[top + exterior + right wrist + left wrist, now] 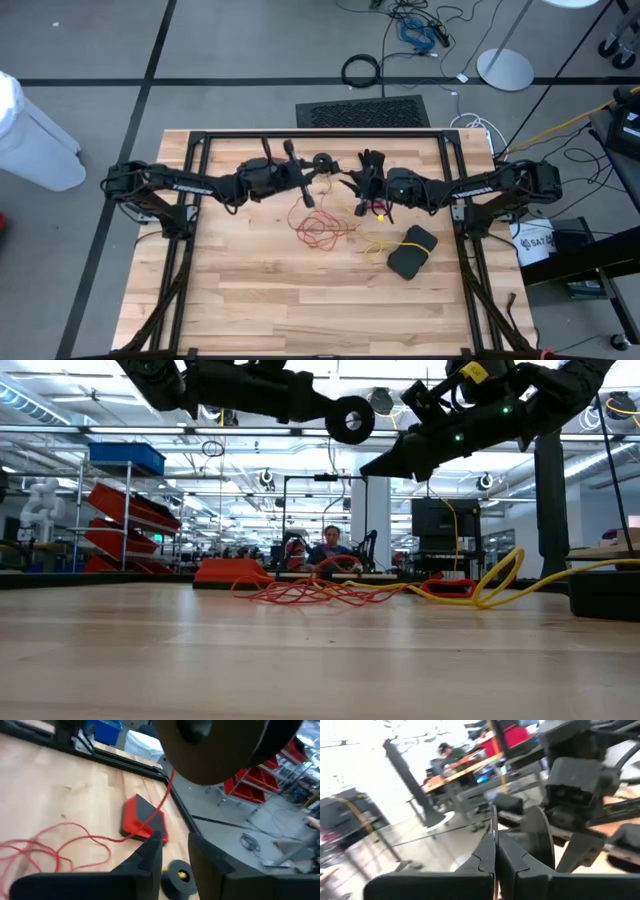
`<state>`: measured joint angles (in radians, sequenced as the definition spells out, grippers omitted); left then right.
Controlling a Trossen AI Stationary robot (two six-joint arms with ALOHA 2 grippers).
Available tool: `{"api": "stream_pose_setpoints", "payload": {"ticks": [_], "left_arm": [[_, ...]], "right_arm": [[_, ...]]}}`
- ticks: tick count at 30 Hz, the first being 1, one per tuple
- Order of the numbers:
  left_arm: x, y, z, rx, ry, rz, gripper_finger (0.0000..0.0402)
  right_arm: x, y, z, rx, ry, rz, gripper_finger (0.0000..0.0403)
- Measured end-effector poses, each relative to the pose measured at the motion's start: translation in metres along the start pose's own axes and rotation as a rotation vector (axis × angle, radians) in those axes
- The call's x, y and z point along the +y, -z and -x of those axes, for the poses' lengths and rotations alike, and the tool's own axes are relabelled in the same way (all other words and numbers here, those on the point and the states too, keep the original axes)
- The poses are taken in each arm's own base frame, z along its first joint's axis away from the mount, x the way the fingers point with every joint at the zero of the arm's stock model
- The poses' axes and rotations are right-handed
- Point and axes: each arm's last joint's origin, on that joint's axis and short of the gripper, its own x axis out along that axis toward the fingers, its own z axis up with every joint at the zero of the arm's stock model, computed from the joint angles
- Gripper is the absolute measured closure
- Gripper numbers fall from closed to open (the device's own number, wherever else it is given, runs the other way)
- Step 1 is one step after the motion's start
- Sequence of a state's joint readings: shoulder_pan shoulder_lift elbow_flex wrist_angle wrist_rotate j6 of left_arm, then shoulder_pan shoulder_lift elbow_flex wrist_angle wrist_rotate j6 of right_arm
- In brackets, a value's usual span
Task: Coil cords
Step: Coil the red wire onto spool
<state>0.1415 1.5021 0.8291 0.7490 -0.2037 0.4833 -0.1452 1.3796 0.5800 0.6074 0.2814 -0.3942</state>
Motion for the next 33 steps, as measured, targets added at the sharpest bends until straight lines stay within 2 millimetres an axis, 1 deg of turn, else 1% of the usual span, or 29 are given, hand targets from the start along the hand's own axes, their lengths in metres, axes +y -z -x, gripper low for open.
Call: {"api": "stream_pose_setpoints", "payload": {"ticks": [5,12,15,19,25,33], "left_arm": [[-0.006,-0.003,0.002,0.027,-0.060,-0.002,0.0400],[-0.012,-0.008,0.004,0.018,-0.076,0.004,0.0401],[-0.014,-0.010,0.005,0.021,-0.075,-0.033,0.0401],[-0.017,-0.011,0.005,0.019,-0.070,-0.042,0.0401],[-0.017,-0.011,0.006,0.019,-0.069,-0.042,0.0401],[-0.017,-0.011,0.006,0.020,-0.069,-0.042,0.0401]], "right_arm": [[0.001,0.000,-0.005,-0.075,-0.115,-0.093,0.0329],[0.004,0.015,-0.023,-0.095,-0.088,-0.163,0.0330],[0.005,0.018,-0.027,-0.104,-0.082,-0.173,0.0330],[0.006,0.019,-0.028,-0.115,-0.080,-0.184,0.0330],[0.007,0.019,-0.028,-0.126,-0.133,-0.214,0.0330],[0.008,0.020,-0.028,-0.112,-0.138,-0.269,0.0330]]}}
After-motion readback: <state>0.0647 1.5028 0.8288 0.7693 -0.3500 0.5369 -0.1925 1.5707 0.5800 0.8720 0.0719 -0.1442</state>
